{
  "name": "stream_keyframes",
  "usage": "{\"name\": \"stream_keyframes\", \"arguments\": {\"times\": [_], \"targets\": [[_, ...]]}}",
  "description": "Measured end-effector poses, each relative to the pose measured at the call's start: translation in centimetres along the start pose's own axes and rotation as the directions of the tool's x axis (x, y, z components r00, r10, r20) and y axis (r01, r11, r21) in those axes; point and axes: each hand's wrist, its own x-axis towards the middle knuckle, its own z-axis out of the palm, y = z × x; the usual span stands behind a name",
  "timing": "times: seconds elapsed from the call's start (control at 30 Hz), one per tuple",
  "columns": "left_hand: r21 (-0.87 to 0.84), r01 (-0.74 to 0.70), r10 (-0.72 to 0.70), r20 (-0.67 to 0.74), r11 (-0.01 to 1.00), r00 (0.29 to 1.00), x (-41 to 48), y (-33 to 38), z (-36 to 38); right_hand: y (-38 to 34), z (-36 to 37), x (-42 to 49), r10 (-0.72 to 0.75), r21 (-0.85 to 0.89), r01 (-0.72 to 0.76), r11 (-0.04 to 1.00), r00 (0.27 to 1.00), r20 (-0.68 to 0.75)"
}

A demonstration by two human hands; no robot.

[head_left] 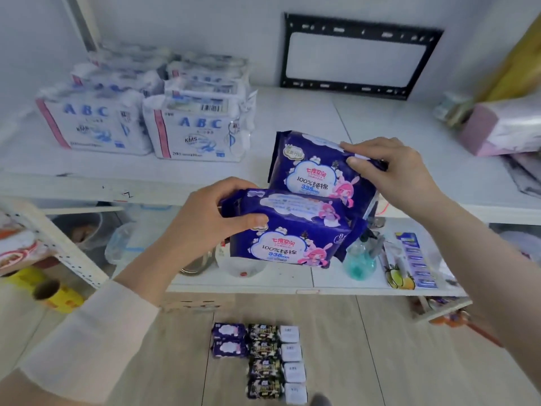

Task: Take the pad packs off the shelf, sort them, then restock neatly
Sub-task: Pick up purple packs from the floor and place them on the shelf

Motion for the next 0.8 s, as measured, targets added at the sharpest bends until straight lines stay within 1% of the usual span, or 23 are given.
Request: {"name": "stream_keyframes", "arguments": {"times": [0.13, 0.27, 0.4, 0.53, 0.8], "targets": [[0.031, -0.023, 0.024, -0.050, 0.999, 0.998, 4.8, 1.8, 0.9, 2.8, -2.0, 4.5, 0.016, 0.034, -0.015, 0.999, 1.000, -0.022], [0.058, -0.018, 0.023, -0.081, 0.998, 0.996, 9.5, 2.7, 2.8, 6.1, -3.4, 9.6, -0.012, 0.043, 0.013, 0.999, 0.999, -0.030], [0.066, -0.003, 0.011, -0.115, 0.998, 0.993, 13.3, 2.5, 4.7, 9.1, -3.2, 13.4, -0.038, 0.041, 0.037, 0.998, 0.999, 0.027], [0.108, 0.005, 0.004, -0.084, 0.994, 0.996, 15.8, 1.7, 5.5, 10.4, -2.1, 15.7, -0.034, 0.038, 0.030, 0.999, 0.996, 0.085], [0.256, -0.036, 0.031, 0.024, 0.966, 0.999, 18.8, -0.1, 4.0, 10.8, -0.2, 17.0, 0.030, 0.002, -0.030, 1.000, 0.999, 0.045]]}}
